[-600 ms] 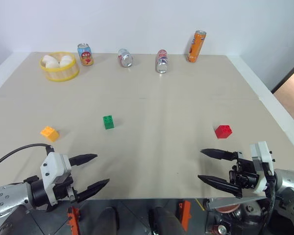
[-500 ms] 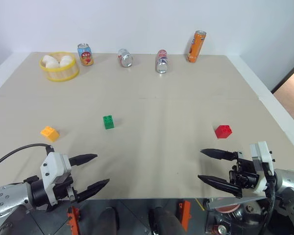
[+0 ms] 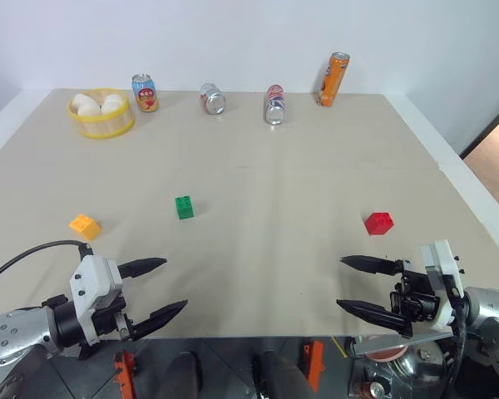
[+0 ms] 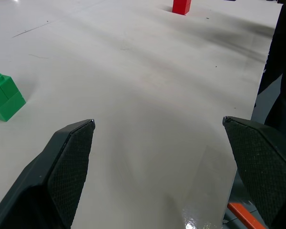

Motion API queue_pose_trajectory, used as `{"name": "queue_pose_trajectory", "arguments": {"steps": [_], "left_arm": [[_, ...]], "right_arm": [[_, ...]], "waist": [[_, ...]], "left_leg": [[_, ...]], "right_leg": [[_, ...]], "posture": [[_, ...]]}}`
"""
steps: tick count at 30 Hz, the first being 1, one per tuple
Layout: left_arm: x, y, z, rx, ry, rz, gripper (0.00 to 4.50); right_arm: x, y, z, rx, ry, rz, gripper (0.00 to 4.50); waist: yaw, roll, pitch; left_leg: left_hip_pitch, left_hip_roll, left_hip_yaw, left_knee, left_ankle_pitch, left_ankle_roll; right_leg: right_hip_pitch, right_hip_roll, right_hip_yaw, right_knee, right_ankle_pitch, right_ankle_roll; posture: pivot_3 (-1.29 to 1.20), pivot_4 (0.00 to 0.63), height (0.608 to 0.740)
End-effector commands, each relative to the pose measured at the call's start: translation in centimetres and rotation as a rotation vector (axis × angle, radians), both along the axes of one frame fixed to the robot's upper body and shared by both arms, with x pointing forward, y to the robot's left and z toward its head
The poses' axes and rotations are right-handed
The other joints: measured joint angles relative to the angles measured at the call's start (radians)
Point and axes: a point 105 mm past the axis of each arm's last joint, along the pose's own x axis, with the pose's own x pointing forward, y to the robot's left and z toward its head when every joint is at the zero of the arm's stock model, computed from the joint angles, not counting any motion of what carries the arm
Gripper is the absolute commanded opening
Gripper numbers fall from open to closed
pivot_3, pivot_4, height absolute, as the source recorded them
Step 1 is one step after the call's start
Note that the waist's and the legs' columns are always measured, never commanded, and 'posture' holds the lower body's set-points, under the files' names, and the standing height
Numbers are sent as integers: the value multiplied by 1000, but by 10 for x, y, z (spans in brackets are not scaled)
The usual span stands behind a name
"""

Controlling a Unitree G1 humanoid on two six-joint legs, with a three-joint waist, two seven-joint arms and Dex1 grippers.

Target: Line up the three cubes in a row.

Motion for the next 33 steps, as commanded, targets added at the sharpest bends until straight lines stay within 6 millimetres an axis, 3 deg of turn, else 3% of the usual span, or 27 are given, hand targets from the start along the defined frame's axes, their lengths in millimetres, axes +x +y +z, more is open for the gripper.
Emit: {"name": "queue_pose_trajectory", "arguments": {"steps": [1, 7, 11, 15, 22, 33], "left_arm": [[0, -7, 15, -17, -58, -30, 4458], [43, -17, 61, -231, -161, 67, 4458], [66, -36, 75, -306, -223, 81, 4458], [85, -59, 73, -337, -267, 44, 4458], [91, -104, 49, -328, -227, -164, 4458], [97, -130, 40, -335, -234, -263, 4458]], "right_arm": [[5, 2, 9, -5, -8, -32, 4500], [61, 8, 36, 62, -186, -395, 4500], [90, -11, 47, 86, -280, -707, 4500], [105, -41, 41, 21, -320, -988, 4500], [115, -71, 18, 2, -240, -1181, 4500], [129, -88, -6, 24, -121, -1223, 4500]], "waist": [[0, 0, 0], [0, -1, 0], [0, 0, 0], [3, 0, -1], [5, 2, -2], [-1, 3, -2]], "left_leg": [[0, 0, 0, 0, 0, 0], [1, 0, -1, 2, 1, 1], [5, -1, -2, 5, 2, 2], [5, -4, -1, 5, 2, 2], [6, -4, 0, -1, 1, 2], [7, -3, 0, 1, 2, 4]], "right_leg": [[0, 0, 0, 0, 0, 0], [1, 1, 0, 1, 2, 0], [8, 2, 2, 1, 4, 2], [9, 2, 6, 1, 4, 5], [7, 4, 10, 1, 6, 12], [9, 6, 13, 1, 6, 8]], "posture": [[0, 150, 740], [0, 150, 740], [0, 150, 740], [0, 150, 740], [0, 150, 740], [0, 150, 740]]}}
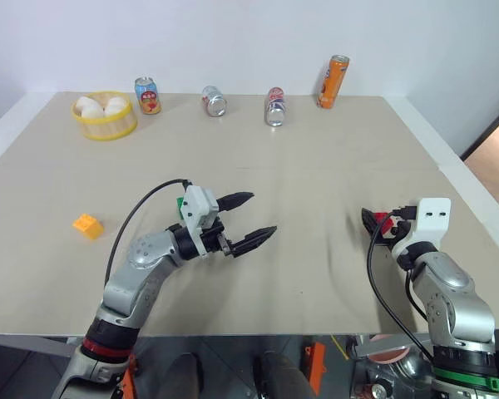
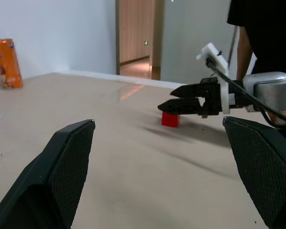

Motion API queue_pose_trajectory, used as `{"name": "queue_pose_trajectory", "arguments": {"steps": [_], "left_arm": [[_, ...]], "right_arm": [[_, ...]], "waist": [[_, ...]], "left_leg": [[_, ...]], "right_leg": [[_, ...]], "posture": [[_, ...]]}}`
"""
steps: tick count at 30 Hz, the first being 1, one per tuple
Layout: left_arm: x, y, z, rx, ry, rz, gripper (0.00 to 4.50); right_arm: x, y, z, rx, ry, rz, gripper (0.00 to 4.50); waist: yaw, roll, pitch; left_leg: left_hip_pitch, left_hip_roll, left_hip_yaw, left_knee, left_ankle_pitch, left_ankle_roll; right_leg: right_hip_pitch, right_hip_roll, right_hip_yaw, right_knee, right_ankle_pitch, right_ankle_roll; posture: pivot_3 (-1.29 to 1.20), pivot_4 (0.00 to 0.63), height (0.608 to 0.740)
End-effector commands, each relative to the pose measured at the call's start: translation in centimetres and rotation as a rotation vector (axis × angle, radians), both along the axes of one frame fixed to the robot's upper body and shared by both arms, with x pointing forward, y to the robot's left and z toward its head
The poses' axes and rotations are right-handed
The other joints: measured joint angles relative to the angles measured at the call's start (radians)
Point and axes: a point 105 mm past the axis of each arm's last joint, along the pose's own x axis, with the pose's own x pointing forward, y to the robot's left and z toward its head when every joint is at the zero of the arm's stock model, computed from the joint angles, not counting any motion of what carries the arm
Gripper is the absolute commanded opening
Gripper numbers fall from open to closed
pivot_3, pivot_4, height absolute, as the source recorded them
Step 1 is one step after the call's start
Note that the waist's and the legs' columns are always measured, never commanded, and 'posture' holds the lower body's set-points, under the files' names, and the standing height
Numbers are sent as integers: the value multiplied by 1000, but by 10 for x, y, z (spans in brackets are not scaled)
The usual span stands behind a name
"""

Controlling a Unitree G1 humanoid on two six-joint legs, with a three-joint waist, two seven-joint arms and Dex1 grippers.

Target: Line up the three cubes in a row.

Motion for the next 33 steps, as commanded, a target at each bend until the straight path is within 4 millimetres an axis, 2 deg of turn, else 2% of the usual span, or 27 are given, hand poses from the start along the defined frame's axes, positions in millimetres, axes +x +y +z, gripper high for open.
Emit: {"name": "queue_pose_trajectory", "arguments": {"steps": [1, 6, 9, 16, 20, 23, 26, 30, 33], "left_arm": [[-3, -5, 8, -4, -47, -37, 4458], [0, -8, 11, -9, -55, -41, 4458], [1, -9, 14, -19, -61, -35, 4500], [3, -11, 16, -30, -68, -18, 4500], [5, -7, 18, -31, -68, -10, 4500], [2, 6, 17, 3, -71, -6, 4500], [-9, 31, 16, 57, -71, -16, 4500], [-28, 61, 16, 149, -59, -55, 4500], [-44, 75, 15, 219, -32, -97, 4500]], "right_arm": [[6, -11, 7, 41, -34, -23, 4500], [13, -12, 1, 37, -14, -10, 4500], [15, -12, -3, 39, -3, -3, 3688], [15, -12, -10, 20, 21, 24, 1279], [18, -3, -2, 43, 20, 114, 1298], [19, 27, 23, 38, -17, 347, 1298], [4, 82, 52, -31, -55, 780, 1298], [-19, 125, 66, -112, -69, 1187, 1298], [-28, 144, 63, -173, -47, 1381, 1298]], "waist": [[-3, 0, 0], [-5, 0, 0], [-5, 0, 0], [-4, 1, 0], [-5, 1, 0], [-8, 2, 0], [-17, 3, 1], [-17, 3, 1], [-15, 3, 1]], "left_leg": [[0, 0, 0, 0, 0, 0], [0, 0, 0, 0, 0, 0], [0, 0, 0, 0, 0, 0], [0, 0, 0, 0, 0, 0], [0, 0, 0, 0, 0, 0], [0, 0, 1, 0, 0, 0], [1, 2, 1, -1, 0, 0], [2, 5, -1, -4, 0, 0], [2, 7, -3, -5, 0, 0]], "right_leg": [[0, 0, 0, 0, 0, 0], [0, 0, 0, 0, 0, 0], [0, 0, 1, 0, 1, 1], [0, 1, 1, 0, 2, 4], [0, 1, 1, 0, 2, 3], [0, 1, 2, 0, 2, 3], [-1, 3, 3, 0, 2, 3], [0, 8, 1, 0, 1, 1], [0, 9, 1, 0, -3, -6]], "posture": [[0, 150, 740], [0, 150, 740], [0, 150, 740], [0, 150, 740], [0, 150, 740], [0, 150, 740], [0, 150, 740], [0, 150, 740], [0, 150, 740]]}}
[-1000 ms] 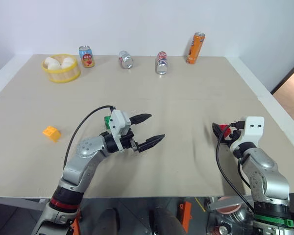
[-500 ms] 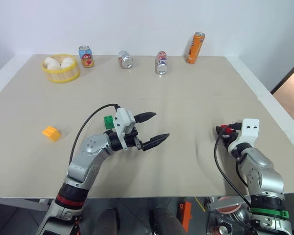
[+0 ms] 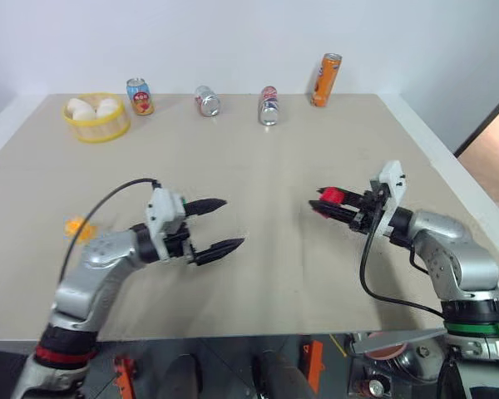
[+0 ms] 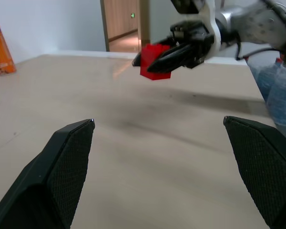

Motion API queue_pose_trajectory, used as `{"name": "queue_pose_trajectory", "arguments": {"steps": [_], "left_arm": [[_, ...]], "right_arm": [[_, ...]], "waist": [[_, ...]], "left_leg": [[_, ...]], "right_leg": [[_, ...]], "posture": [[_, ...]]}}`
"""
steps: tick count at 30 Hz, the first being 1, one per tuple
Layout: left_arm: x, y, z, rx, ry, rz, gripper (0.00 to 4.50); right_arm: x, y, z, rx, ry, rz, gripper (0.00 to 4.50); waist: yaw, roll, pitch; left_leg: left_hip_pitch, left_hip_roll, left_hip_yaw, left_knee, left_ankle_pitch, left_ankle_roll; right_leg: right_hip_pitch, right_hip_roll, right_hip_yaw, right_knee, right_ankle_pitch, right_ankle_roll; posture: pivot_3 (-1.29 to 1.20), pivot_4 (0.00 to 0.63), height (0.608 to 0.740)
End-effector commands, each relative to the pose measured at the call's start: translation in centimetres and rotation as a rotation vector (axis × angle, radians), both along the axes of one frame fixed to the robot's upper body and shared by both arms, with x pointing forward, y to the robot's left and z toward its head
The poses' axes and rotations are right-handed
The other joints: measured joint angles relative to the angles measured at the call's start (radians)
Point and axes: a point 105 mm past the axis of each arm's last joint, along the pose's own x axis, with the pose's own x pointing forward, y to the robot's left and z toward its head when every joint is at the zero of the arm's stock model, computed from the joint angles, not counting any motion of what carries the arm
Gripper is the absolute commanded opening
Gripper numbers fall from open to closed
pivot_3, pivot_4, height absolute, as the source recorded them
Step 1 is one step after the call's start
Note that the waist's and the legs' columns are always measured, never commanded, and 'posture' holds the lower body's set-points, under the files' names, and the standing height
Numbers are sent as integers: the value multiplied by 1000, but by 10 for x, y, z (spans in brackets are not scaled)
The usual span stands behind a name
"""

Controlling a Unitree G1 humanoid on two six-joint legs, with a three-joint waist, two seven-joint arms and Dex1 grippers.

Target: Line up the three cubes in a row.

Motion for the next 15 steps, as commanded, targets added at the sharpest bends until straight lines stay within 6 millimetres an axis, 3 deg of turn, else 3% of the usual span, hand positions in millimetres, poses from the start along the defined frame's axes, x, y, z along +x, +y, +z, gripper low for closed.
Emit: {"name": "queue_pose_trajectory", "arguments": {"steps": [1, 6, 15], "left_arm": [[-23, 9, 12, 43, -13, -78, 4500], [-40, 28, 7, 143, 10, -75, 4500], [-47, 28, 2, 156, 6, -34, 4500]], "right_arm": [[-14, 18, 0, -72, -38, 223, 1298], [-17, 36, -25, -174, -61, 431, 1298], [-17, 35, -63, -242, -44, 520, 1298]], "waist": [[3, 0, 0], [9, 0, 0], [11, 0, 0]], "left_leg": [[0, 0, 0, 0, 0, 0], [-1, 0, 1, 1, -1, -2], [-1, 0, 2, 1, -1, -2]], "right_leg": [[0, 0, 0, 0, 0, 0], [-1, -2, 0, 0, -2, -1], [-2, -2, 0, 0, -1, -1]], "posture": [[0, 150, 740], [0, 150, 740], [0, 150, 740]]}}
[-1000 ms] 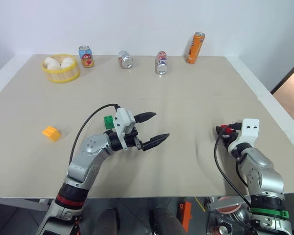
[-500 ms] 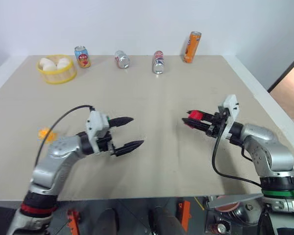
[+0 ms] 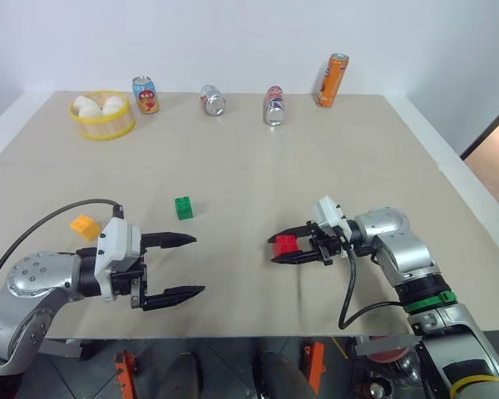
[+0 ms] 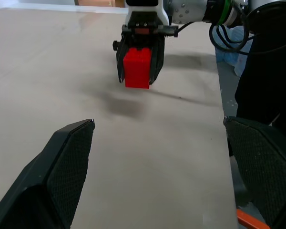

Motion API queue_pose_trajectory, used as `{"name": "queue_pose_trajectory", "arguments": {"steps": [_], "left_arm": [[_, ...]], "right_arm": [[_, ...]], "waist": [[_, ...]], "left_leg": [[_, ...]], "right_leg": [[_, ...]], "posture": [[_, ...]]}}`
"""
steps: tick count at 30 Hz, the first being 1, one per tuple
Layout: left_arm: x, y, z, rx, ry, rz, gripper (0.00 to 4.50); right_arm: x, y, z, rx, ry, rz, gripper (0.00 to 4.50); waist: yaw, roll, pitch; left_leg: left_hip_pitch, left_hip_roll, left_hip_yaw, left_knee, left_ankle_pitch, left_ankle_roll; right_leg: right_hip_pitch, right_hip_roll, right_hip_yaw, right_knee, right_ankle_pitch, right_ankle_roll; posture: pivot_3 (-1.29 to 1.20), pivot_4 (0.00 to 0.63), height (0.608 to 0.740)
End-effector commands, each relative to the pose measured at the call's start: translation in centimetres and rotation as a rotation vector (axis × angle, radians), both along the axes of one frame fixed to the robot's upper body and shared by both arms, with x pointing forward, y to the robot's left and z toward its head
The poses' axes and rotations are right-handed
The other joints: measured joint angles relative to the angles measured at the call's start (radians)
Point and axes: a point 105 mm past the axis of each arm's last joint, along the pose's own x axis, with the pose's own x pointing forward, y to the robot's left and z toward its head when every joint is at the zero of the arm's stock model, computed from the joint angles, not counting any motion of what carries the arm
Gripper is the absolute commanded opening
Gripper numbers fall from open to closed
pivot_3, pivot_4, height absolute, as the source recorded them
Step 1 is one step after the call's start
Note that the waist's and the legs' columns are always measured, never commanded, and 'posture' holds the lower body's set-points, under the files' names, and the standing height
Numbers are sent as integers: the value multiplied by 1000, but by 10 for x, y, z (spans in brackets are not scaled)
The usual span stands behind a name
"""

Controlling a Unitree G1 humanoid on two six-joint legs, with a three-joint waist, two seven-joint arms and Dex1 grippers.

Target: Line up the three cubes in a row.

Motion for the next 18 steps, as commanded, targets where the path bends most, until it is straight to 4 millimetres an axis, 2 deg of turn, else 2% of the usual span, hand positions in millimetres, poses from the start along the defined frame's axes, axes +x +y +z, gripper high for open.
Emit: {"name": "queue_pose_trajectory", "arguments": {"steps": [1, 10, 18], "left_arm": [[-2, -1, 11, 2, -63, 6, 4500], [1, -3, 12, -2, -62, 10, 4500], [6, -6, 17, -14, -68, 10, 4500]], "right_arm": [[-1, -1, 0, -23, -43, 54, 1298], [-3, -6, -18, -57, -20, 75, 1298], [-5, -7, -24, -71, -18, 85, 1298]], "waist": [[0, 0, 0], [0, 0, 0], [0, 0, 0]], "left_leg": [[0, 0, 0, 0, 0, 0], [0, 1, 0, 0, 0, 0], [1, 1, 1, 0, 0, 0]], "right_leg": [[0, 0, 0, 0, 0, 0], [0, 1, 0, 0, 0, 0], [0, 1, 1, 0, 0, -1]], "posture": [[0, 150, 740], [0, 150, 740], [0, 150, 740]]}}
